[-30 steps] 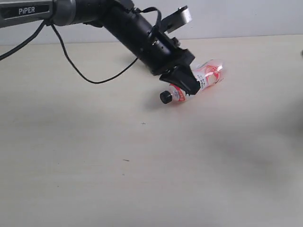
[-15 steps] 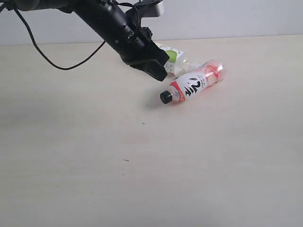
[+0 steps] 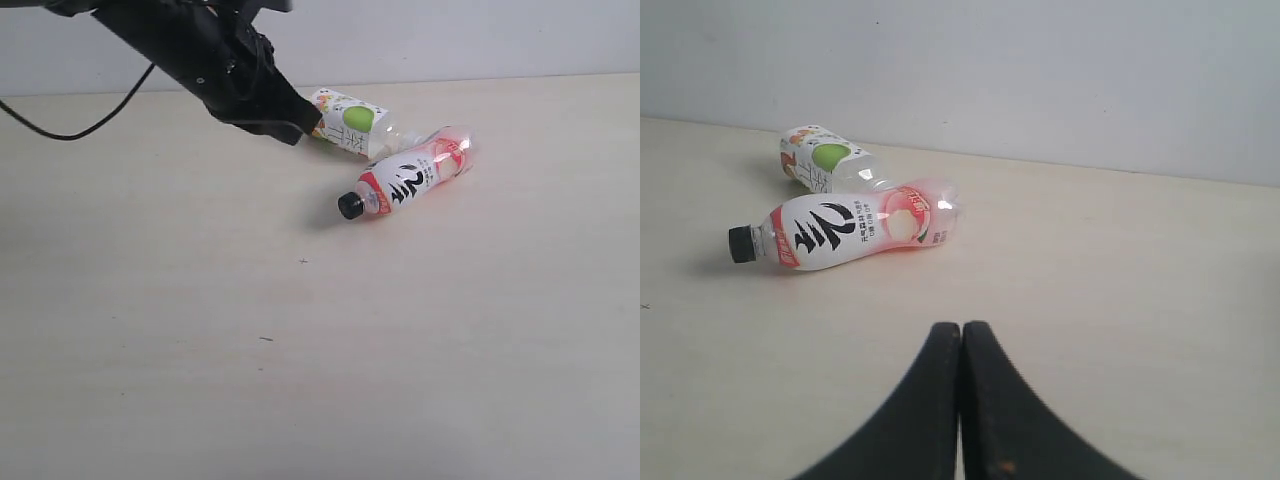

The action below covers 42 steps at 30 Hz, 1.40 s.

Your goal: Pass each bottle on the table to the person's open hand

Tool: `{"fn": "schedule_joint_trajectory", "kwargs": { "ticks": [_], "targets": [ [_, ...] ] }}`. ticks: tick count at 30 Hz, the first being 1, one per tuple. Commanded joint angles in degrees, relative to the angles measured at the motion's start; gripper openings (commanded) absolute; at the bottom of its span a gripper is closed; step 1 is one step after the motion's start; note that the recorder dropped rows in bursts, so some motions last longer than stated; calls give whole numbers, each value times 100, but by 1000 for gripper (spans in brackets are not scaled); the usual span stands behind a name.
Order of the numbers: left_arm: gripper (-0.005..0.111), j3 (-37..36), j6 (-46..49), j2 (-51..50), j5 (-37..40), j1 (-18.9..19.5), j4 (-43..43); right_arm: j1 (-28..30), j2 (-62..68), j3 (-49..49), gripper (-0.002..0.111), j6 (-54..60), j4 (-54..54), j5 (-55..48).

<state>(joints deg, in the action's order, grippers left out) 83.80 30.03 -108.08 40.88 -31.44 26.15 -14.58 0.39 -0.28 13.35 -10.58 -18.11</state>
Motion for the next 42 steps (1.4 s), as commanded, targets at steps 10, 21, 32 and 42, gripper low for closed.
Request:
{"fn": "schedule_joint_trajectory", "kwargs": {
  "ticks": [10, 21, 32, 42],
  "targets": [
    [0, -3070, -52, 2556, -2637, 62, 243, -5, -39, 28, 0, 1, -2, 51],
    [0, -5253, -115, 4710, -3622, 62, 363, -5, -39, 28, 0, 1, -2, 51],
    [0, -7227, -650, 6229, -5129, 62, 507, -5, -39, 28, 0, 1, -2, 51],
    [0, -7442, -650, 6432, -4949, 62, 483, -2, -39, 28, 0, 51, 33, 326]
  ]
}}
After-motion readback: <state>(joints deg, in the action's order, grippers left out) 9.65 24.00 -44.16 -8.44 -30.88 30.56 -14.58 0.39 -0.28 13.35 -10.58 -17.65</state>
